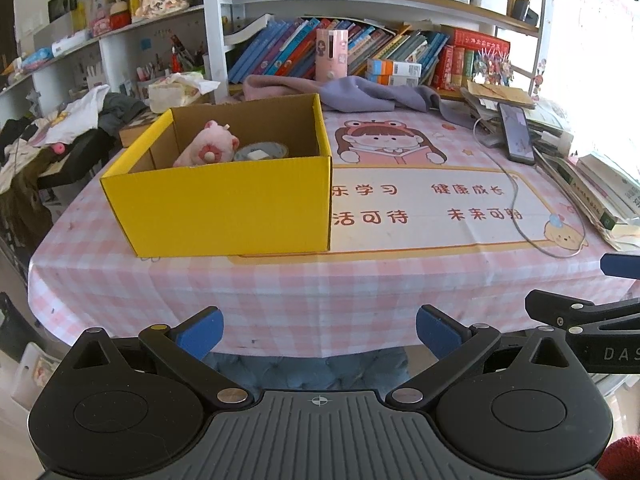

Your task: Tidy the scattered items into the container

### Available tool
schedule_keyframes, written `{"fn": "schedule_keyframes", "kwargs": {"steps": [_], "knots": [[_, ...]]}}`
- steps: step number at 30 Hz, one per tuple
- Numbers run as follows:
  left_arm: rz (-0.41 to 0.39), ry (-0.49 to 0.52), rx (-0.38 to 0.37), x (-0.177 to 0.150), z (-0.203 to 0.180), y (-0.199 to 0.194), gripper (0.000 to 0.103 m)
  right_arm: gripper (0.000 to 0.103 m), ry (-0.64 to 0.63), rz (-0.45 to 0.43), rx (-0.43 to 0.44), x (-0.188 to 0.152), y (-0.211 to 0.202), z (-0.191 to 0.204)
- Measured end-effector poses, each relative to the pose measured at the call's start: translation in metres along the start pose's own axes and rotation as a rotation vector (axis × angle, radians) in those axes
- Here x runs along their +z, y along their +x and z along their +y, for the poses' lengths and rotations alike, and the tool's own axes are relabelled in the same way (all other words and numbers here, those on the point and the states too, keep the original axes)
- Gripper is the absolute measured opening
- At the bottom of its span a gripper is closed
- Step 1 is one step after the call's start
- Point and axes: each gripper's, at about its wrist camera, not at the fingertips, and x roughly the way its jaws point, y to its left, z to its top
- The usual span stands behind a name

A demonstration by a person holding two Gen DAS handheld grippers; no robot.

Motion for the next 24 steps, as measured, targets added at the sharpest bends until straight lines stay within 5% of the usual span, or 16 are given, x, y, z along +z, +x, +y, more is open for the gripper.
{"fn": "schedule_keyframes", "kwargs": {"steps": [24], "knots": [[0.011,0.002,-0.026,0.0059,0.0030,0.0095,0.103,0.103,-0.005,0.005,-0.014,0.0050,0.0071,0.0024]]}}
